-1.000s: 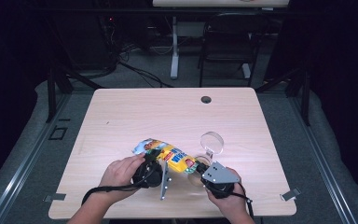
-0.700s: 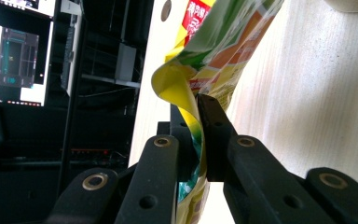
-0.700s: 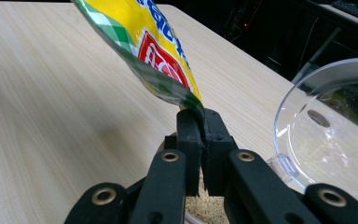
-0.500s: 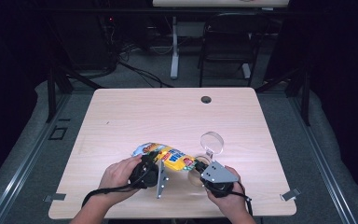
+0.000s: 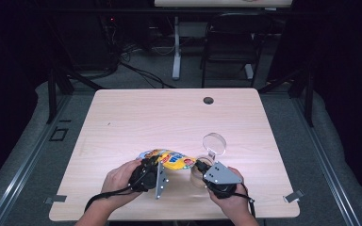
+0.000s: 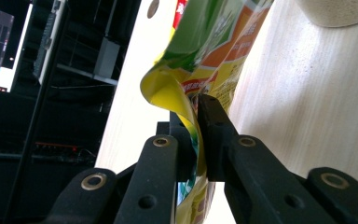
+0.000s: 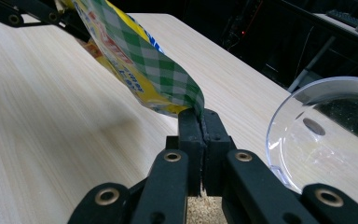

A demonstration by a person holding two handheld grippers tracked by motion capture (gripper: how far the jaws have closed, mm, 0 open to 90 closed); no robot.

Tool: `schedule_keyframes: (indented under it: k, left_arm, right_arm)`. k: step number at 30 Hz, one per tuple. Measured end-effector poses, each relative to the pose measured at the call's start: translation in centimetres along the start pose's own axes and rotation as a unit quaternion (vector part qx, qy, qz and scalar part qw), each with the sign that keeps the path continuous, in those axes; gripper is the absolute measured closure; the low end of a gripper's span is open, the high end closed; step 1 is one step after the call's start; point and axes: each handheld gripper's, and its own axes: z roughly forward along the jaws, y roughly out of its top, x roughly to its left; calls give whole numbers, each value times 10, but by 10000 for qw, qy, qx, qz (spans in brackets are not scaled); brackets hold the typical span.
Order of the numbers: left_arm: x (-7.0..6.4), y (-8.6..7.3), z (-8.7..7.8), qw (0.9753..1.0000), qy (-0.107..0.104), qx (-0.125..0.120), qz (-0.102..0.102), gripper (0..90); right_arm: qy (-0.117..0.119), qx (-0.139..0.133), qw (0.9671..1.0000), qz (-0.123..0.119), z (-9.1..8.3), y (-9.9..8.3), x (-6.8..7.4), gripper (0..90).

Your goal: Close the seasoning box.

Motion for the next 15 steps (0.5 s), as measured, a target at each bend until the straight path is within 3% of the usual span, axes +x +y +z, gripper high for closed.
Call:
schedule_keyframes:
  k: [15]
  left_arm:
    - [-2,-5,1,9999,-121,-10,-112,849]
  right_arm:
    - [38,-9,10000,31,1,1,0,898]
